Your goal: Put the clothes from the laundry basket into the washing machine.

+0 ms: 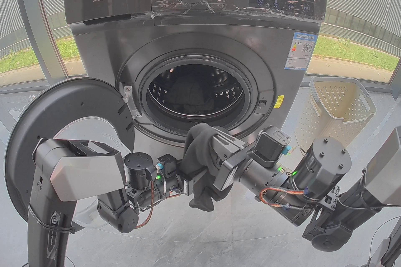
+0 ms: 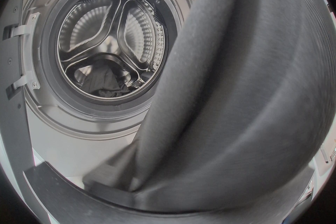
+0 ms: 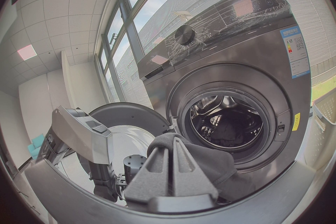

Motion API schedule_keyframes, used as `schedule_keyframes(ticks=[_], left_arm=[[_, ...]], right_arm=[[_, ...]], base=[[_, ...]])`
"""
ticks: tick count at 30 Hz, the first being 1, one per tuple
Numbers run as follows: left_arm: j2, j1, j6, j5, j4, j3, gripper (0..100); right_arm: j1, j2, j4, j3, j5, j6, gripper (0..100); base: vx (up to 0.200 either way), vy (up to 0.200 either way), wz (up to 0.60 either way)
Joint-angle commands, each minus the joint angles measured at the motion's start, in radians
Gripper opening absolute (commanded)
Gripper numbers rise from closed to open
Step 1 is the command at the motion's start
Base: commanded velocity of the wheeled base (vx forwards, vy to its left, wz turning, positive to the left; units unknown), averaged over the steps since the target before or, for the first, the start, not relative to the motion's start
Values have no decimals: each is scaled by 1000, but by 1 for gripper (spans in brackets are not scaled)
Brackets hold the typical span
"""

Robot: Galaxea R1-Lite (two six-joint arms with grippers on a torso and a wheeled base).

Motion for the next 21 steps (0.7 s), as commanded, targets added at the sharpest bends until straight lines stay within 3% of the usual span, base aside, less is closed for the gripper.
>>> schedule_keyframes(ticks=[1,5,12,17,21], left_arm=[[-35,-10,3,-6,-8,10,0],[-92,-25,-8,-29,-9,36,0],[-301,-25,-11,-144,-9,252,0],[-449,-13,-12,-218,-9,422,0],[-521,5,-21,-256,-8,476,0]], right_arm=[[-29,11,1,-22,4,0,0],[-51,28,1,-65,12,2,0],[-174,136,-1,-191,16,3,0],[-230,203,-1,-209,13,3,0],[-243,249,-1,-211,13,5,0]], base=[[0,0,0],[0,0,0],[0,0,0],[0,0,0],[0,0,0]])
